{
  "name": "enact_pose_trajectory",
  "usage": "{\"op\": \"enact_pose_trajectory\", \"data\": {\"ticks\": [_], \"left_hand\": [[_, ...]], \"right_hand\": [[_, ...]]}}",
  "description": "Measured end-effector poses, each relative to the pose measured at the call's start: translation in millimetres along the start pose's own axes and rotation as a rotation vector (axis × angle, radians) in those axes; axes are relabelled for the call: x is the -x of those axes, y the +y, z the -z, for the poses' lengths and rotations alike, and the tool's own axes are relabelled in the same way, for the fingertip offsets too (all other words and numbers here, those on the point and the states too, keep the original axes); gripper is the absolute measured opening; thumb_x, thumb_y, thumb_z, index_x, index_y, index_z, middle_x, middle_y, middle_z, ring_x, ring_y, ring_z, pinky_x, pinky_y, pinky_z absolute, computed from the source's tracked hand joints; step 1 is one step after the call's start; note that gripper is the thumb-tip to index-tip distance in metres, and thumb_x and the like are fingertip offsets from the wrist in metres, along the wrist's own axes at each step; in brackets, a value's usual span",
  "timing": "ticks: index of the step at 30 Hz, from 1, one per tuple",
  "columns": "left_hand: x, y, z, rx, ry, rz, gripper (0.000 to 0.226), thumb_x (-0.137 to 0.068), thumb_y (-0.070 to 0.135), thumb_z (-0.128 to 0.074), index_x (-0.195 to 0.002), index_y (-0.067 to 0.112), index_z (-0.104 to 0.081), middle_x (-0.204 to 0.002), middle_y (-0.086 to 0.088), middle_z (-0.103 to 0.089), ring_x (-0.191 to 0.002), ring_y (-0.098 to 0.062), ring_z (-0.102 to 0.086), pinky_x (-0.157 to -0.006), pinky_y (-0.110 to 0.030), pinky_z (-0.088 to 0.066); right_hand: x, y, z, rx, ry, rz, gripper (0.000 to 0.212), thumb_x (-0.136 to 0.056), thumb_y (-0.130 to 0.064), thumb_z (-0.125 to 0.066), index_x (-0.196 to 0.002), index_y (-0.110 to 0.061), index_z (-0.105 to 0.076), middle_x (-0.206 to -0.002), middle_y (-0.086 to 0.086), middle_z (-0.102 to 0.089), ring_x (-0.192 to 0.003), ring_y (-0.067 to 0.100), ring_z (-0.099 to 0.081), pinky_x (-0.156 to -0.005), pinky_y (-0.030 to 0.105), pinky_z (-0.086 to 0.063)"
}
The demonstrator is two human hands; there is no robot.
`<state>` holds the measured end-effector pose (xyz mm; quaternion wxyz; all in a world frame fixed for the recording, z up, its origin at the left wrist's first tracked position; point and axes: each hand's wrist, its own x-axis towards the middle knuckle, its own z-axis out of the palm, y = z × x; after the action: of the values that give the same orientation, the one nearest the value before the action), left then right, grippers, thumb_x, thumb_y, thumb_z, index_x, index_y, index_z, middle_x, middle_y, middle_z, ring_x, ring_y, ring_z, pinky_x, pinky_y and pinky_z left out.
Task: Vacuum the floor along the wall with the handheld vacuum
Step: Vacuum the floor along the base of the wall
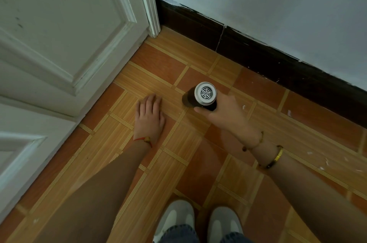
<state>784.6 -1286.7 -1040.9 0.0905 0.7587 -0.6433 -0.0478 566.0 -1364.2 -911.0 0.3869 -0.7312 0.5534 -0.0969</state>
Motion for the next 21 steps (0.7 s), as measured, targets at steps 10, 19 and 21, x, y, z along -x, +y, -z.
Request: {"op": "enact_pose_trajectory", "data": {"ticks": [10,19,21], "left_hand": [[1,4,5,0.013,-0.004,0.011,0.047,-0.101,0.028,-0.040,-0.143,0.007,-0.045,-0.146,-0.016,-0.047,-0.138,-0.034,-0.040,-0.118,-0.056,-0.027],[1,13,6,0.032,-0.010,0.058,0.049,-0.095,0.021,-0.044,-0.141,0.005,-0.046,-0.145,-0.017,-0.045,-0.135,-0.035,-0.041,-0.118,-0.056,-0.026],[0,20,5,0.047,-0.017,0.103,0.050,-0.093,0.018,-0.044,-0.140,0.004,-0.044,-0.146,-0.017,-0.043,-0.138,-0.036,-0.038,-0.119,-0.056,-0.023]], "right_hand": [[2,3,2,-0.021,-0.130,0.050,0.055,-0.082,-0.038,-0.073,-0.130,-0.021,-0.052,-0.095,-0.021,-0.055,-0.082,-0.003,-0.052,-0.067,0.006,-0.036],[10,31,20,0.037,0.168,-0.104,0.064,-0.082,-0.046,-0.070,-0.136,-0.022,-0.048,-0.119,-0.001,-0.066,-0.108,0.018,-0.062,-0.088,0.037,-0.053],[15,39,28,0.050,0.242,-0.136,0.068,-0.081,-0.047,-0.071,-0.139,-0.022,-0.045,-0.122,0.000,-0.065,-0.110,0.020,-0.061,-0.087,0.038,-0.054]]}}
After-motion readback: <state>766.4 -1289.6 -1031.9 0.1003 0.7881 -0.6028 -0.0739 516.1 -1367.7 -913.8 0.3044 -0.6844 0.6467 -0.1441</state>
